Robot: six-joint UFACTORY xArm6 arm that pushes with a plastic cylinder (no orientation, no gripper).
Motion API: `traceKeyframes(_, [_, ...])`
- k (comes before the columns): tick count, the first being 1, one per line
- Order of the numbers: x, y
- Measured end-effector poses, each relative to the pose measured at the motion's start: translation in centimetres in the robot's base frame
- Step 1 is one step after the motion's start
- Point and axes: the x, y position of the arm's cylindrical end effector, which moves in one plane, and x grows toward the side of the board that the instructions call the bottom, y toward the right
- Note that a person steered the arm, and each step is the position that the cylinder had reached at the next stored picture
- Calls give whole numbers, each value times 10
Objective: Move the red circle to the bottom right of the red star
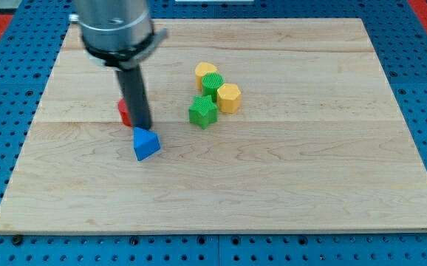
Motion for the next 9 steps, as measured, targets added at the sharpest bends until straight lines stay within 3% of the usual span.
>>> traceKeyframes(1, [-41,-46])
traceKeyframes(2, [-84,-49])
traceKeyframes(5, [-112,-93])
traceKeyframes(7, [-140,-17])
traceKeyframes(9, [-141,38])
